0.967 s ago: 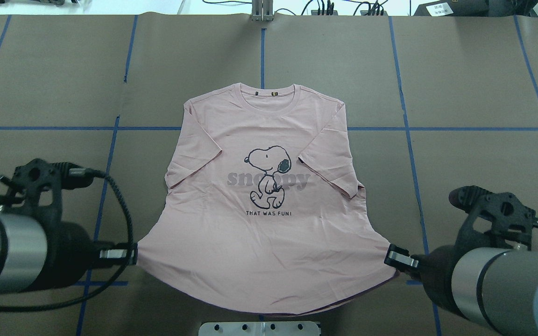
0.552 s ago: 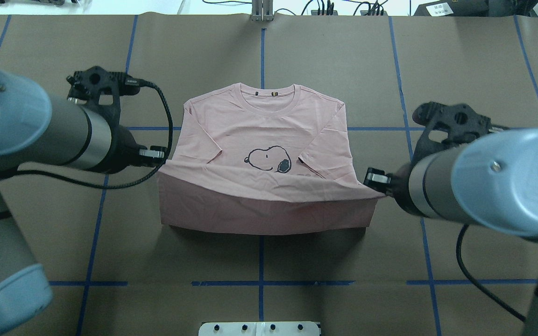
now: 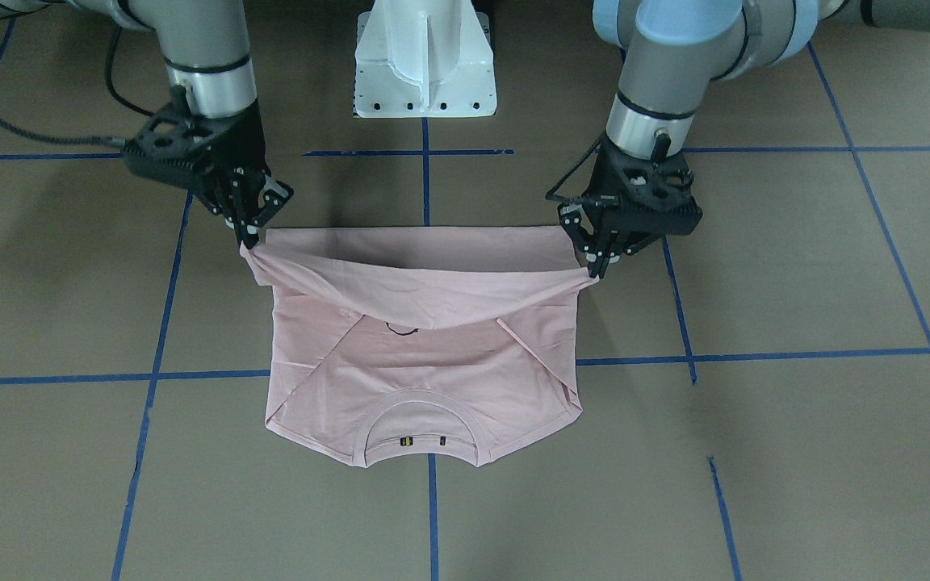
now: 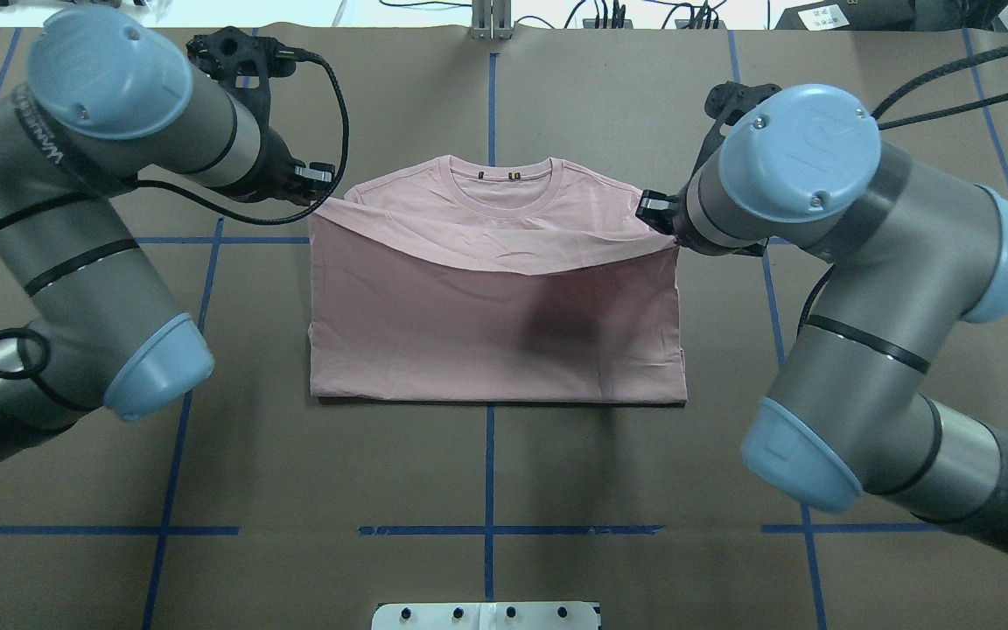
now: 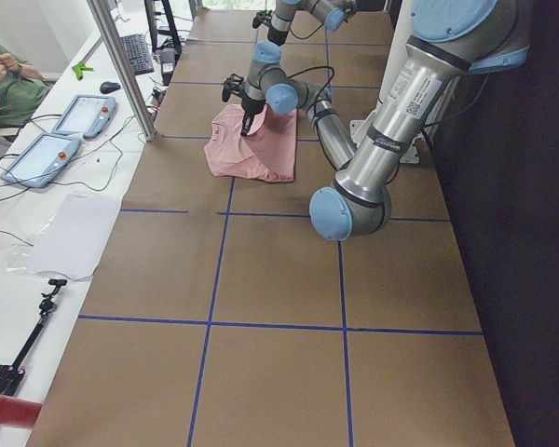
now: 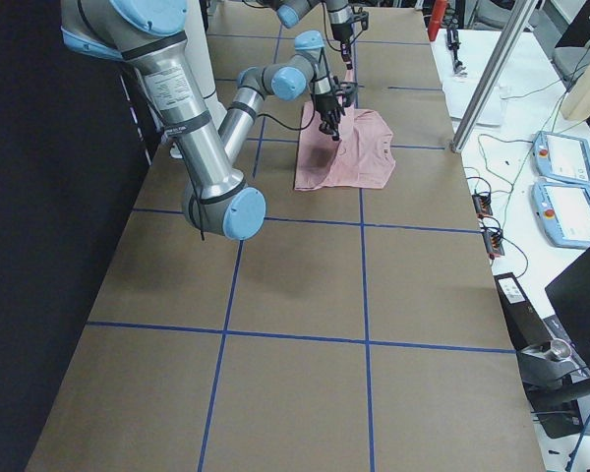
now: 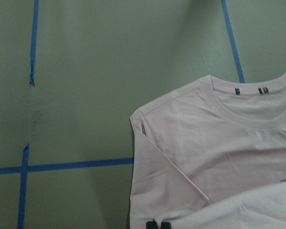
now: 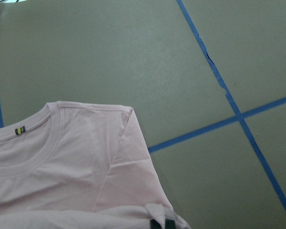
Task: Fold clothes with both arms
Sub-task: 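Lift the hem with both grippers and fold it toward the collar, then lay the hem near the collar and open both grippers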
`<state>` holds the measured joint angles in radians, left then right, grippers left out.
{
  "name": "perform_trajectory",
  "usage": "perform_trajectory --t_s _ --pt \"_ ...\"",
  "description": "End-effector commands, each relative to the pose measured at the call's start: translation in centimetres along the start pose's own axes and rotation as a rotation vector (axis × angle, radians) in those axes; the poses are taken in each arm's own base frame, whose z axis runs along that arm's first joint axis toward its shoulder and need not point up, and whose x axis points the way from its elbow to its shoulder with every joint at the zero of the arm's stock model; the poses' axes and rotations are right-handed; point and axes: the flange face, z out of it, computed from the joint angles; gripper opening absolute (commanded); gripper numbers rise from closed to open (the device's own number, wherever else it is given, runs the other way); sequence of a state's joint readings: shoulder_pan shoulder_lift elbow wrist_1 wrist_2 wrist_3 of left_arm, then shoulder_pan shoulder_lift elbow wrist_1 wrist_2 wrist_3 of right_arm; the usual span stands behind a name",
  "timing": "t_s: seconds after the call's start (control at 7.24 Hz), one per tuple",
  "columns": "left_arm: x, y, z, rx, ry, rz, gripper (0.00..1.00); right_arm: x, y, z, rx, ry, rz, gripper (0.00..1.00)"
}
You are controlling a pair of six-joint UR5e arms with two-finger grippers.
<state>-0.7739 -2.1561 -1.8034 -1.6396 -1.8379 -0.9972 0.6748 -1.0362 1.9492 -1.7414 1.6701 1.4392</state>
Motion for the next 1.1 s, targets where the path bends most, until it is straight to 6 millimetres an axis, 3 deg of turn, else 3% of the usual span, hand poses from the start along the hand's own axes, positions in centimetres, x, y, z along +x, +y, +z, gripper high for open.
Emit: perform_trajectory --t_s 0.0,0.14,0.41,0.69,0.83,0.97 --pt "-0.5 -2.9 6.1 0.016 -0.005 -0.002 0.00 -3.2 -4.7 6.9 0.032 0.025 0.007 0.00" --pt "-1.0 -3.4 8.2 0.012 -0.012 0.008 0.00 -4.5 -6.1 10.1 0.038 0.037 0.003 0.00" --pt "-2.8 -3.5 12.6 0.003 -0.026 0.014 0.00 -3.5 -7.5 16.0 0.048 0.032 -0.021 0.00" --pt "-3.7 -2.9 14.8 -0.006 -0.029 0.018 0.00 -3.1 -7.4 16.9 0.044 0.046 -0.024 0.00" --pt "-3.7 -2.4 15.1 -0.011 -0.027 0.021 0.07 -2.7 -7.4 17.4 0.041 0.059 -0.062 0.06" --pt "-3.9 -2.2 15.1 -0.013 -0.028 0.045 0.71 -1.9 -7.2 18.1 0.038 0.073 -0.085 0.98"
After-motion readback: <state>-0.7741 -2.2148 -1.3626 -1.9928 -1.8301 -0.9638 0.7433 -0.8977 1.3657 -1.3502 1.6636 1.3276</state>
